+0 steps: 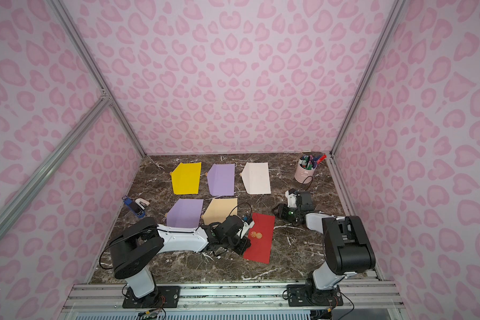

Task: Open the envelope
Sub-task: Pick up the envelope from the center of the board.

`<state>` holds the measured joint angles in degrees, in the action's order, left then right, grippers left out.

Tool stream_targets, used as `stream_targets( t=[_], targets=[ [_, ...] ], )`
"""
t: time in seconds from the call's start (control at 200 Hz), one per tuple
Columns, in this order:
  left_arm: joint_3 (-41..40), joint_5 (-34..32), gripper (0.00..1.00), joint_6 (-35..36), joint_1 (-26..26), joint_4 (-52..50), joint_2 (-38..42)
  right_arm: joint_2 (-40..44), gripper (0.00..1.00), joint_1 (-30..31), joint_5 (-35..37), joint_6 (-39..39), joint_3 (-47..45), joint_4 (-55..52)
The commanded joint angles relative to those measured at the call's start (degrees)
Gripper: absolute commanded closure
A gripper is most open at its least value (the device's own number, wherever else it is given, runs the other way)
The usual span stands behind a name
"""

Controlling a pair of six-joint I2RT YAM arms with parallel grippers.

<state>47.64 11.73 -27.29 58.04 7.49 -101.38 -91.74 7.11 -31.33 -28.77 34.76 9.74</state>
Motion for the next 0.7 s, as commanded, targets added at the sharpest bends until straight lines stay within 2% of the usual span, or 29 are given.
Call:
stream_targets(
  t=[0.0,0.22,0.425,0.695],
  targets=[
    [-0.9,-1.0,0.97,-0.7,0.1,-2.7,-0.9,-1.2,0.53,0.0,-0.9,0.3,-0.3,0.4],
    [-1.0,-1.5,0.97,-0.7,0.1,-2.9,-1.5,-1.3,0.58,0.0,-3.3,-0.3,-1.0,1.1],
    [-0.6,-1.6,0.97,-0.6,0.1,-2.9,-2.2,-0.2,0.59,0.0,-4.6,-0.9,-2.5,1.7],
    [-0.4,-1.5,0.97,-0.4,0.1,-3.0,-2.9,0.0,0.61,-0.1,-11.5,-3.7,-4.0,6.9]
  ],
)
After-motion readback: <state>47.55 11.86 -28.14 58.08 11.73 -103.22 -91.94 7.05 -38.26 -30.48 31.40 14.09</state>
